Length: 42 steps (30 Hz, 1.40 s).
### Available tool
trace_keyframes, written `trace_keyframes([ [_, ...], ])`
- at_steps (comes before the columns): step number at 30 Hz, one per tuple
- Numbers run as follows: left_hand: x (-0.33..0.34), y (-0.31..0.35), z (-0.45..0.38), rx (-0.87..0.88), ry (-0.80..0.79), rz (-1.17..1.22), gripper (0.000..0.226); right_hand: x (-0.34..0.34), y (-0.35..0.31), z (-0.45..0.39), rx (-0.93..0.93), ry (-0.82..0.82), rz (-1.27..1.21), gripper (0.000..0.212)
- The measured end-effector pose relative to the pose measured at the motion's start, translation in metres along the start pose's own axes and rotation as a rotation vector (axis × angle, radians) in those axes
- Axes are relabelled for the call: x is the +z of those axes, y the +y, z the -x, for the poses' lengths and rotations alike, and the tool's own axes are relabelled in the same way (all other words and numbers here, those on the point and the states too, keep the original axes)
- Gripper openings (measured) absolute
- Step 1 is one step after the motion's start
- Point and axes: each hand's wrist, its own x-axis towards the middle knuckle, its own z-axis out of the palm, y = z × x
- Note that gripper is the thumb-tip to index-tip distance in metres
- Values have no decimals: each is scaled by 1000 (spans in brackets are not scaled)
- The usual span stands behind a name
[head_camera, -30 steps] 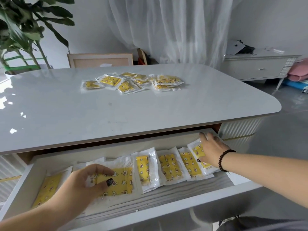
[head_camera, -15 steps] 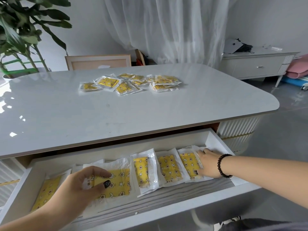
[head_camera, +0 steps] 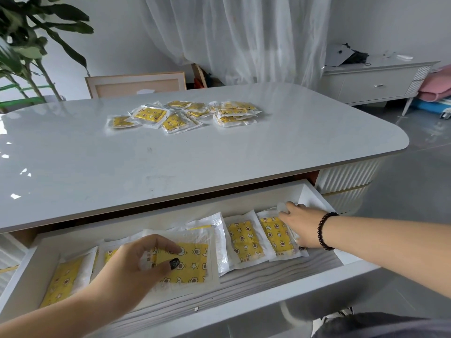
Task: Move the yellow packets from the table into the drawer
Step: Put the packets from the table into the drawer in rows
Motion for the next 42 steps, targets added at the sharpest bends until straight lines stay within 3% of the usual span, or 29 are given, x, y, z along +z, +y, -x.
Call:
trace_keyframes([
  [4,5,12,-6,26,-34,17,23,-5,1,-1,-65,-17,104,42],
  [7,11,20,-14,33,-87,-1,18,-15,6,2,-61,-31,41,64],
  [9,18,24,-22,33,-125,-41,21,-25,8,7,-19,-8,-131,75],
  [13,46,32,-41,58,-178,-26,32,-49,-2,21,-69,254,-650,56],
  [15,58,40,-51,127,-213,-56,32,-63,-15,26,-135,297,-793,57],
  [18,68,51,-63,215,-241,-94,29,-69,-28,23,-179,238,-855,58],
  [22,77,52,-76,220,-200,101,34,-60,-22,11,-133,143,-860,57],
  [27,88,45,-89,199,-95,303,40,-41,-8,2,-104,-29,-1226,39],
  [31,95,40,-91,179,-106,291,34,-21,12,-7,72,-80,-1257,28],
  [36,94,29,-92,382,-245,-158,37,1,38,-18,428,-110,-1196,25],
  [42,101,18,-94,420,-326,-348,40,10,29,-35,558,-81,-1262,58],
])
